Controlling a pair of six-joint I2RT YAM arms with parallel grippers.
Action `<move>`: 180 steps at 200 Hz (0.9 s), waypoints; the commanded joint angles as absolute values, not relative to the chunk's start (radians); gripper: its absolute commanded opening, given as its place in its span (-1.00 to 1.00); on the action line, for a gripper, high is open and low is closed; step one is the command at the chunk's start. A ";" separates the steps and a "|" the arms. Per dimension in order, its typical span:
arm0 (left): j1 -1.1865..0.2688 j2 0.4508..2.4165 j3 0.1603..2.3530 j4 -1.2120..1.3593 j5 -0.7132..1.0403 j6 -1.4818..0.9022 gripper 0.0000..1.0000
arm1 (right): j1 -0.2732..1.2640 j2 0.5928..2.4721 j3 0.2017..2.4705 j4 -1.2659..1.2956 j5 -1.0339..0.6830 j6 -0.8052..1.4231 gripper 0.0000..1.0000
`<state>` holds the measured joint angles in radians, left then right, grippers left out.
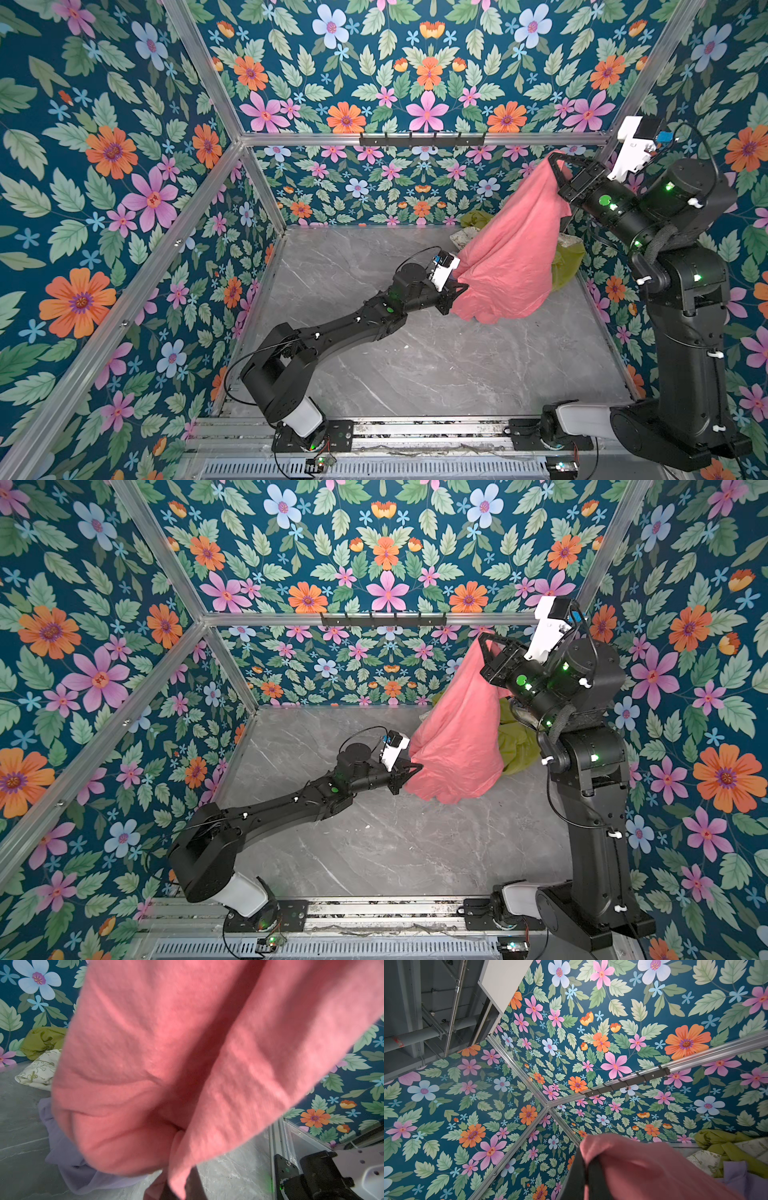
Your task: Pick out a specific cloth from the pile
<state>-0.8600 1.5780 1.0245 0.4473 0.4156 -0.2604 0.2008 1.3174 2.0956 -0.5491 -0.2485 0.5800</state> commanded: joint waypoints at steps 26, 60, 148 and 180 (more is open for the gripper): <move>-0.861 1.538 1.006 0.440 0.363 -0.240 -1.00 | 0.203 1.302 2.098 -0.499 -0.239 0.578 -1.00; -0.861 1.504 1.002 0.395 0.293 -0.219 -1.00 | 0.201 1.274 2.056 -0.476 -0.245 0.603 -1.00; -0.861 1.413 0.974 0.336 0.179 -0.164 -1.00 | 0.235 1.227 1.976 -0.454 -0.260 0.646 -1.00; -0.859 1.373 0.957 0.329 0.131 -0.152 -1.00 | 0.309 1.226 1.986 -0.472 -0.209 0.596 -1.00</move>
